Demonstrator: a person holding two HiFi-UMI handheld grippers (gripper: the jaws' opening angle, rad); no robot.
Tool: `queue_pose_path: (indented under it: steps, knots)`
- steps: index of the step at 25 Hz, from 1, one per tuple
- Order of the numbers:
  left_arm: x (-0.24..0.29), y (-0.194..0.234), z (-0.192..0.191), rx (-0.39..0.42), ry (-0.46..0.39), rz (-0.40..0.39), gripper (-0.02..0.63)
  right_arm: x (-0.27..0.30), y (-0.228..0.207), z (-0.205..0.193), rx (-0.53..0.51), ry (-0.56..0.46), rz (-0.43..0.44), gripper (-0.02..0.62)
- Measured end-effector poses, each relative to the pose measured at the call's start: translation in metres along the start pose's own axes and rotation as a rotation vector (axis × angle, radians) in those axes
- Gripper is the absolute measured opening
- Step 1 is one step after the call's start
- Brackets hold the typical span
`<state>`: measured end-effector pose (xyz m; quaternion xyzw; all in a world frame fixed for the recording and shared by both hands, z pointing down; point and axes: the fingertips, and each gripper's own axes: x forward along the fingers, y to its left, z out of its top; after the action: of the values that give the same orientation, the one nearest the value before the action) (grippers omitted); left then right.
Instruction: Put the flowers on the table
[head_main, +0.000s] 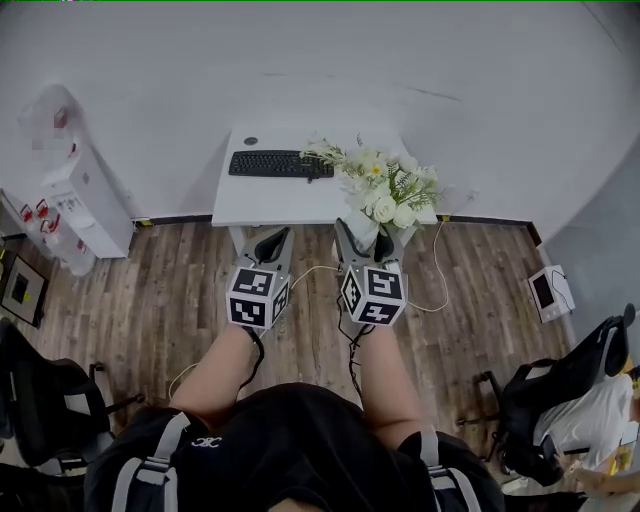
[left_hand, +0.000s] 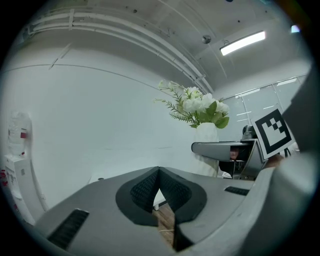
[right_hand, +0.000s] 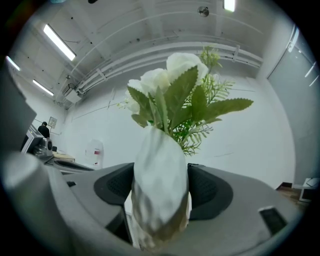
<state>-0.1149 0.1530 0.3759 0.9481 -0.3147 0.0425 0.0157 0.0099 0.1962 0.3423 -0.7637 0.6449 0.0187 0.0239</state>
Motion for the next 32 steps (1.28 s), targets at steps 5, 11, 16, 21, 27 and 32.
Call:
queue_pose_path:
  steps: [5, 11, 16, 21, 27, 32]
  knots:
    - [0.009, 0.03, 0.001, -0.005, -0.005, 0.001, 0.006, 0.021, 0.006, -0.001, 0.003, -0.011, -0.025, 0.339]
    - [0.028, 0.048, -0.001, -0.001, -0.008, -0.006, 0.006, 0.047, 0.002, -0.004, -0.003, -0.012, -0.032, 0.339]
    - [0.053, 0.06, -0.008, 0.012, -0.012, 0.012, 0.006, 0.075, -0.013, -0.013, -0.006, -0.021, -0.027, 0.339]
    - [0.101, 0.094, -0.013, 0.013, -0.013, 0.049, 0.006, 0.135, -0.026, -0.028, -0.012, -0.02, 0.003, 0.34]
    - [0.186, 0.135, -0.014, -0.008, 0.01, 0.09, 0.006, 0.231, -0.051, -0.038, 0.002, -0.016, 0.06, 0.339]
    - [0.275, 0.165, -0.014, -0.015, 0.036, 0.108, 0.006, 0.323, -0.083, -0.049, 0.024, -0.011, 0.103, 0.34]
